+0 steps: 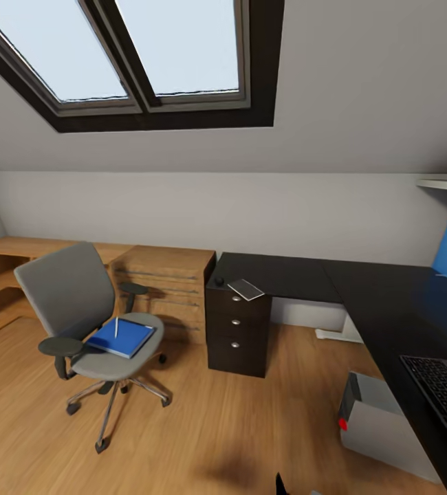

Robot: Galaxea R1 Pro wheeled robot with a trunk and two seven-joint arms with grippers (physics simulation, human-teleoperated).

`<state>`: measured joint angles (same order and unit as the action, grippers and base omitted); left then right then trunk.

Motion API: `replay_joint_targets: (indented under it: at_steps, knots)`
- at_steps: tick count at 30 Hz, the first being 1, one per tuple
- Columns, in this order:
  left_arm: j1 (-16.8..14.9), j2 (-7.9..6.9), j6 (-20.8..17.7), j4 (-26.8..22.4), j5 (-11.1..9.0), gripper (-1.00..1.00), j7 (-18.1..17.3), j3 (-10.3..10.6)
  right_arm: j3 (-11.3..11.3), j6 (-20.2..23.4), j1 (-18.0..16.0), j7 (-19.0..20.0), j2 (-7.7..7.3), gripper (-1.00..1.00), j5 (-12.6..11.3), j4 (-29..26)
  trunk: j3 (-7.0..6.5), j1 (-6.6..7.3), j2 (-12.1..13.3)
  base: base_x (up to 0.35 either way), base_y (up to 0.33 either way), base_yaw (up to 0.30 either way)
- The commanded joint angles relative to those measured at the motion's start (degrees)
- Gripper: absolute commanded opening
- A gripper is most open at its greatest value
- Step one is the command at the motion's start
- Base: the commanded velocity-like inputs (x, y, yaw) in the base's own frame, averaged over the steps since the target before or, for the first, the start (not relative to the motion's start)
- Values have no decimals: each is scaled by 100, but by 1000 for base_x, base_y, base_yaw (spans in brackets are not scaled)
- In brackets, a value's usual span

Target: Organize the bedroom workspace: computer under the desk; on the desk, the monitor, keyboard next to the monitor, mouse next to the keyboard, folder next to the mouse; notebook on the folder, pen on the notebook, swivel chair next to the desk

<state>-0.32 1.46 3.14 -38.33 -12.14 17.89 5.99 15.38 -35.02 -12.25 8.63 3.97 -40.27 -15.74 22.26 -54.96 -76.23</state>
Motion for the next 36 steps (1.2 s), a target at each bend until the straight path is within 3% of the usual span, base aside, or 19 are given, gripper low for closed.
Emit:
replay_joint_targets:
  at_steps: [1, 18, 36]
  knots:
    - [-3, -5, 29, 1, -60, 100, 39, 34, 26, -25, -5, 33, 0, 100, -61, 10, 6, -3, -3, 327, 0, 0]
    - [-3, -4, 29, -11, -53, 100, 34, 49, 26, -30, -5, 37, -3, 100, -60, 15, -34, -3, -3, 301, 0, 94]
    - [-3, -5, 39, -60, -52, 100, 40, 49, 25, -41, -5, 47, -10, 100, -58, -6, -357, 392, 719, 3, 0, 1]
